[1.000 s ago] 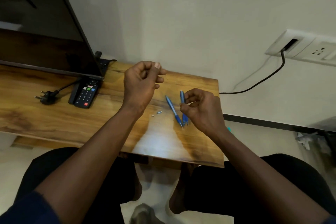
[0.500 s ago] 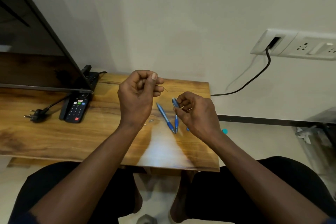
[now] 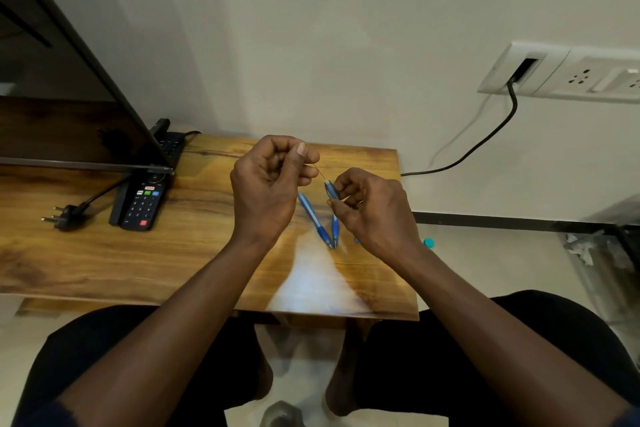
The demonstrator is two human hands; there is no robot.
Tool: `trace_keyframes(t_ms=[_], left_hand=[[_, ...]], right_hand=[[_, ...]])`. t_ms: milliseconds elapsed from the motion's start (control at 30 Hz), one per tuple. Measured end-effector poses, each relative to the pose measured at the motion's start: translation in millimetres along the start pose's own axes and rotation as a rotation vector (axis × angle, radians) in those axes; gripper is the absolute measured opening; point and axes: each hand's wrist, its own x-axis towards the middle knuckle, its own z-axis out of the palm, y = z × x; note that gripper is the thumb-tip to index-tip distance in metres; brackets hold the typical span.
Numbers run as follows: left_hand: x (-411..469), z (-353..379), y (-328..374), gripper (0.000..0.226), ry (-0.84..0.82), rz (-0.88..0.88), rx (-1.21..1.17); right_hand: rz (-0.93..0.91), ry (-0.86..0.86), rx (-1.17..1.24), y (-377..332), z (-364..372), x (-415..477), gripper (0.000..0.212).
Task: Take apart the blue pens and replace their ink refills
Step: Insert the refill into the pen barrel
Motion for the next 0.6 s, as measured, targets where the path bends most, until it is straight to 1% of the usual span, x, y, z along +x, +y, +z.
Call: trace_keyframes(t_ms=[600], left_hand=[[-0.5,-0.5,-1.4,0.015,-0.026,-0.021,0.000]], right_hand=[[-0.002,-0.011,-0.017,-0.8,-1.8,0.5,0.021]])
